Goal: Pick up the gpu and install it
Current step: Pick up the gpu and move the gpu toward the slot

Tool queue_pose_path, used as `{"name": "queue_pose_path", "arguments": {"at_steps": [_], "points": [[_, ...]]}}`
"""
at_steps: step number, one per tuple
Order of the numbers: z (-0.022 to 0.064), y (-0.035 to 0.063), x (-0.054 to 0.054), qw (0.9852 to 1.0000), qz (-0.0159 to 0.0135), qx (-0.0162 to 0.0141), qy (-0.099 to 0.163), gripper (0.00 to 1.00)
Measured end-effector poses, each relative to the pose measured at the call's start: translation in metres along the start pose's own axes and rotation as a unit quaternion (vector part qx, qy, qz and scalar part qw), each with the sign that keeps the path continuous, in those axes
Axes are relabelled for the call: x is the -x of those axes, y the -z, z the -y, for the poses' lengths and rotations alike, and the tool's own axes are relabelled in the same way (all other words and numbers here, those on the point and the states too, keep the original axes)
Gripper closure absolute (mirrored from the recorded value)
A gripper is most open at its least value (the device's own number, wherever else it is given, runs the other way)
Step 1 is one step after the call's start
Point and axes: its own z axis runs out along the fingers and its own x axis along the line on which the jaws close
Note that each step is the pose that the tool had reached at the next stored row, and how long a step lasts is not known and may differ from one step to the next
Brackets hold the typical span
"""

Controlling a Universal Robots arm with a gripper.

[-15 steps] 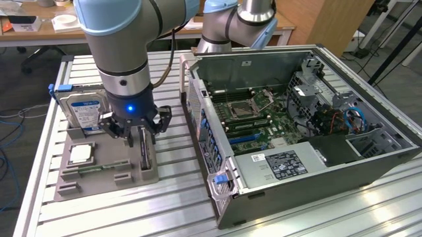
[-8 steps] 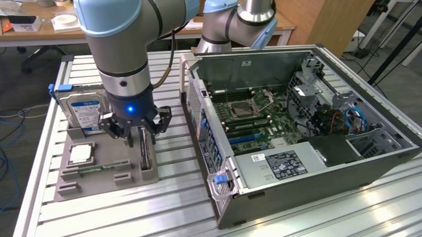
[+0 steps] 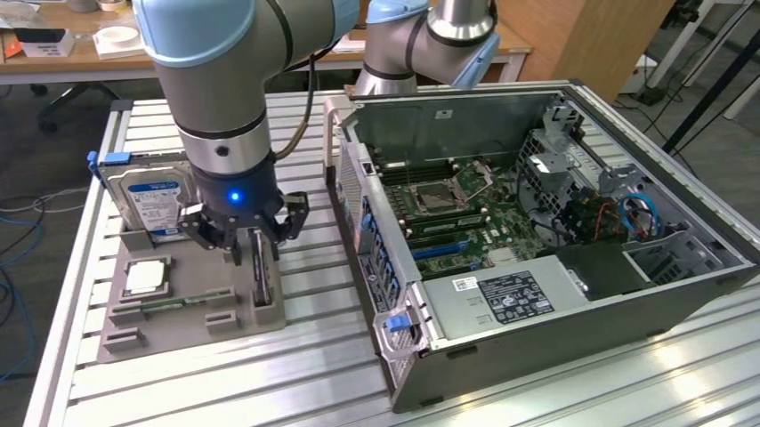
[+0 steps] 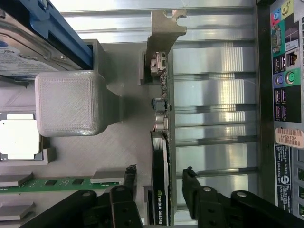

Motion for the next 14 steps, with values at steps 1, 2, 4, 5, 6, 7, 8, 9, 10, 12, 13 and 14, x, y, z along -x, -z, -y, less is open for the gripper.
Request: {"name": "queue_pose_path", "arguments": {"at_steps": [1,2,4,5,6,7,8,9,10,12,13,14], "points": [[0.0000,0.0000,0.0000,1.0000,0.0000,0.0000,0.000,0.53],[0.0000,0.0000,0.0000,1.0000,0.0000,0.0000,0.000,0.53],[0.0000,0.0000,0.0000,1.0000,0.0000,0.0000,0.000,0.59],[0.0000,0.0000,0.0000,1.0000,0.0000,0.0000,0.000,0.59],[0.0000,0.0000,0.0000,1.0000,0.0000,0.0000,0.000,0.66],[0.0000,0.0000,0.0000,1.0000,0.0000,0.0000,0.000,0.66],[0.0000,-0.0002,0.0002,1.0000,0.0001,0.0001,0.000,0.66],[-0.0001,-0.0003,0.0004,1.0000,0.0000,0.0001,0.000,0.66],[0.0000,-0.0004,0.0010,1.0000,-0.0002,0.0001,0.000,0.66],[-0.0001,-0.0003,0.0014,1.0000,-0.0007,-0.0001,0.000,0.66],[-0.0001,-0.0003,0.0014,1.0000,-0.0007,0.0000,0.000,0.66],[-0.0001,-0.0003,0.0014,1.0000,-0.0008,-0.0001,0.000,0.66]]}}
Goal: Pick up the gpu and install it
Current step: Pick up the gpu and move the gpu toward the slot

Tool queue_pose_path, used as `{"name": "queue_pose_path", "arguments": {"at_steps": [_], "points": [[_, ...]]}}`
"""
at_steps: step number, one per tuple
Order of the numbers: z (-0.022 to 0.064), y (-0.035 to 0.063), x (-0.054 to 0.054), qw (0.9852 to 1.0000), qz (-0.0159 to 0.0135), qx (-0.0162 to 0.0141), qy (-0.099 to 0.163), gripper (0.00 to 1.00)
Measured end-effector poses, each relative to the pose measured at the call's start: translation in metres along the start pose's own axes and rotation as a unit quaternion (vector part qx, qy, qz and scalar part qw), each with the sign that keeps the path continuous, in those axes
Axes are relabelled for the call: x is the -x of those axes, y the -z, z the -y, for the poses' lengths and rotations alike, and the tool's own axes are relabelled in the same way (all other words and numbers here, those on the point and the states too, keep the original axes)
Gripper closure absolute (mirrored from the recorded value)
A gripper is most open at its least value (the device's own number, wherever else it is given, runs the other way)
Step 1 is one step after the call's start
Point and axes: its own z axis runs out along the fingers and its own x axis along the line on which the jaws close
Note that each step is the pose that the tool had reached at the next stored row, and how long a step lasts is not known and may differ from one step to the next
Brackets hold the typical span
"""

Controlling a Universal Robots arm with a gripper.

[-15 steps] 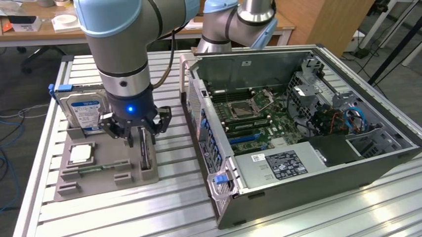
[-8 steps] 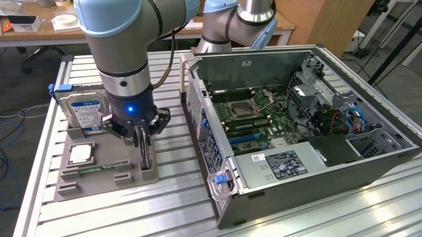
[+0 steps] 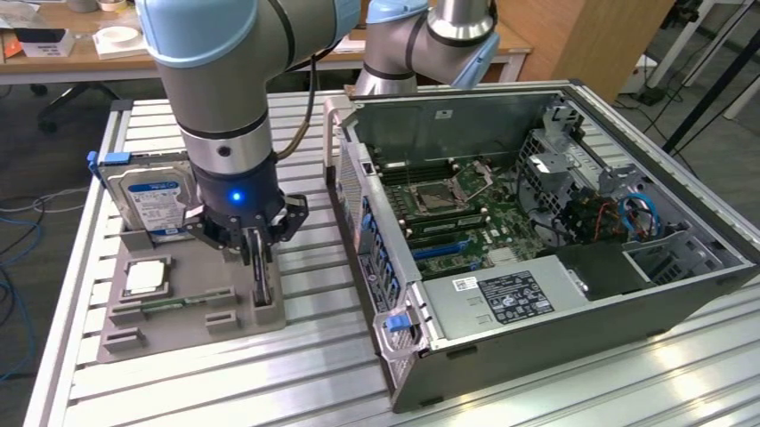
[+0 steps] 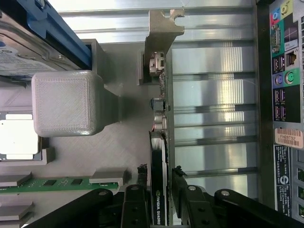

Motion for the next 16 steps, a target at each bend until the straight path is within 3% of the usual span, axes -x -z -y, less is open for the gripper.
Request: {"name": "queue_pose_path", "arguments": {"at_steps": [9,11,12,16], "points": [[0.0000,0.0000,0.0001,1.0000,0.0000,0.0000,0.000,0.66],[0.0000,0.0000,0.0000,1.0000,-0.0001,0.0000,0.000,0.67],[0.0000,0.0000,0.0001,1.0000,0.0000,0.0000,0.000,0.74],[0.0000,0.0000,0.0001,1.0000,0.0000,0.0000,0.000,0.74]]}}
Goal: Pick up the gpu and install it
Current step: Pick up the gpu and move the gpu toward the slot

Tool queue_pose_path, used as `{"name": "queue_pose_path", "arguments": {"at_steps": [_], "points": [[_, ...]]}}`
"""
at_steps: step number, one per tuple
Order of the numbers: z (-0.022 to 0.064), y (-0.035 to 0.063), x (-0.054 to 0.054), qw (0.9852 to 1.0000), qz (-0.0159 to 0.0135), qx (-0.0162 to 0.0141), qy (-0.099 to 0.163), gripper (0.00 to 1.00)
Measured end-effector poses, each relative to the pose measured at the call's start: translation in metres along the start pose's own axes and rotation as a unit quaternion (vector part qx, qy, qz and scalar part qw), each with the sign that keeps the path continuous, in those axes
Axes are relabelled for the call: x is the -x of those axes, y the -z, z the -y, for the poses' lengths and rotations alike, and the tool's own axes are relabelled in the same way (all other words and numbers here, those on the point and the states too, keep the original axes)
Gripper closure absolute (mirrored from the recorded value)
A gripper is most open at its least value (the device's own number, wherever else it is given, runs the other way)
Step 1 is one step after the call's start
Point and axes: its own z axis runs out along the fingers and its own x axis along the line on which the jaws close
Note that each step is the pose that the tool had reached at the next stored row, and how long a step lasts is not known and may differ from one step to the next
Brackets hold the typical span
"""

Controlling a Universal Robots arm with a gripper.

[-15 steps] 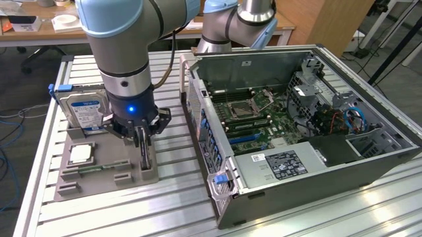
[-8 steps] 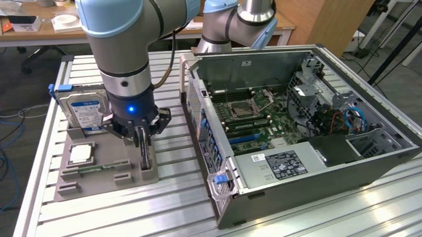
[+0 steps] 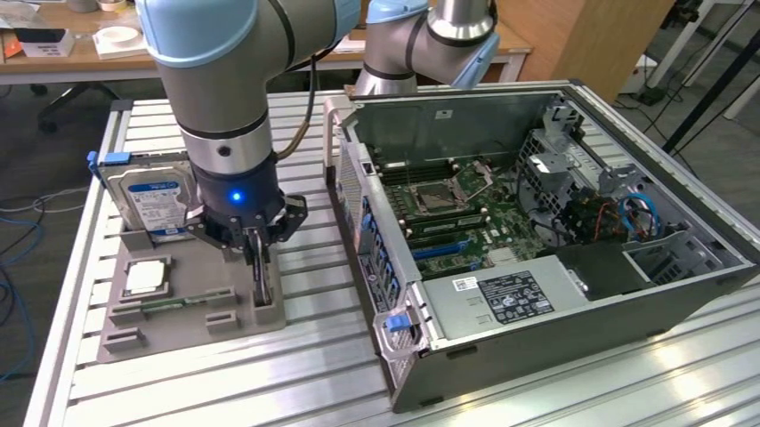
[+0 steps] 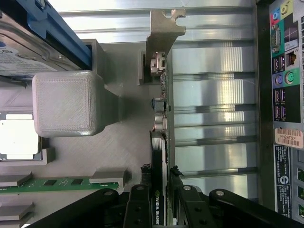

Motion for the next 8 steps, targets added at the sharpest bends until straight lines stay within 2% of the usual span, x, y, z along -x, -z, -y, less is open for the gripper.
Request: {"name": "queue_pose_path", "arguments": {"at_steps": [8], "points": [[0.0000,0.0000,0.0000,1.0000,0.0000,0.0000,0.000,0.74]]}}
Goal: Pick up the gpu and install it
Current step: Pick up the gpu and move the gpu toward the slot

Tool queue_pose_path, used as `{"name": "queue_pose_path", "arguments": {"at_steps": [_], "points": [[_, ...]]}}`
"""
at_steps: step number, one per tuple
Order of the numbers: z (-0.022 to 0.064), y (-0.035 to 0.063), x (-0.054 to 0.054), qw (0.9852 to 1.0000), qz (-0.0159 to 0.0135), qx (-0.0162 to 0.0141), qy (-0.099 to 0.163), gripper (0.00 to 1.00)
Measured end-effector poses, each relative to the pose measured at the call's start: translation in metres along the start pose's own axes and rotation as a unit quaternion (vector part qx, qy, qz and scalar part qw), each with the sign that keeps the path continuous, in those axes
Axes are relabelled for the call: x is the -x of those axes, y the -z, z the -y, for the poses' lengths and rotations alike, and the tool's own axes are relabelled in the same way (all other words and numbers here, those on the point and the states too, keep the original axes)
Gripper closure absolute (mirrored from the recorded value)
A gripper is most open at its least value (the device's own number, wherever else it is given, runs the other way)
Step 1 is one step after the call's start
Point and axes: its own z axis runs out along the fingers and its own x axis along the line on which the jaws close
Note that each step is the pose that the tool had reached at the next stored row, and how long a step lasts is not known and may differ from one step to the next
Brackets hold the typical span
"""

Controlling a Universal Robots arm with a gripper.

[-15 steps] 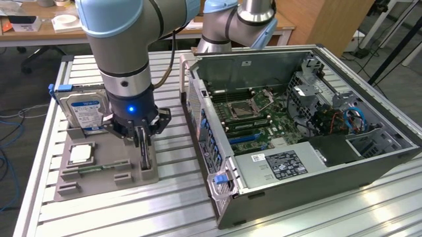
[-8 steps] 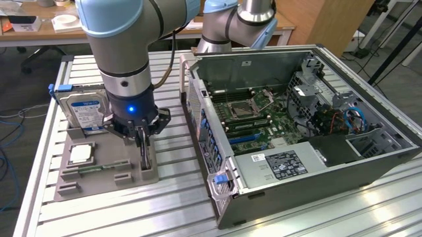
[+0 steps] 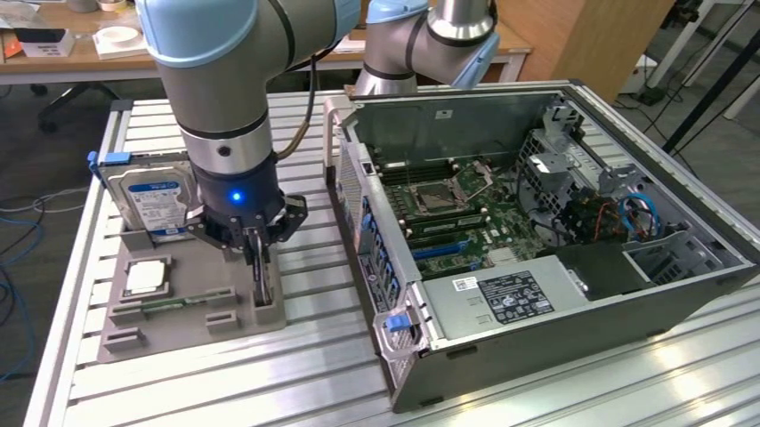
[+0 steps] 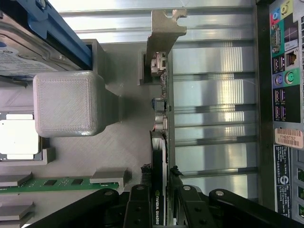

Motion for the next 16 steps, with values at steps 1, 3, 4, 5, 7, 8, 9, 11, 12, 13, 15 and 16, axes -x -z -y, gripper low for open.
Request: {"name": "queue_pose_path", "arguments": {"at_steps": [1,3,4,5,7,8,9,11,12,13,15,16], "points": [[0.0000,0.0000,0.0000,1.0000,0.0000,0.0000,0.000,0.74],[0.0000,0.0000,0.0000,1.0000,0.0000,0.0000,0.000,0.74],[0.0000,0.0000,0.0000,1.0000,0.0000,0.0000,0.000,0.74],[0.0000,0.0000,0.0000,1.0000,0.0000,0.0000,0.000,0.74],[0.0000,0.0000,0.0000,1.0000,0.0000,0.0000,0.000,0.74],[0.0000,0.0000,0.0000,1.0000,0.0000,0.0000,0.000,0.74],[0.0000,0.0000,0.0000,1.0000,0.0000,0.0000,0.000,0.74],[0.0000,0.0000,0.0000,1.0000,0.0000,0.0000,0.000,0.74],[0.0000,0.0000,0.0000,1.0000,0.0000,0.0000,0.000,0.74],[0.0000,0.0000,0.0000,1.0000,0.0000,0.0000,0.000,0.74],[0.0000,0.0002,0.0001,1.0000,0.0001,0.0001,0.000,0.74],[-0.0001,0.0006,0.0001,1.0000,0.0001,0.0001,0.000,0.74]]}}
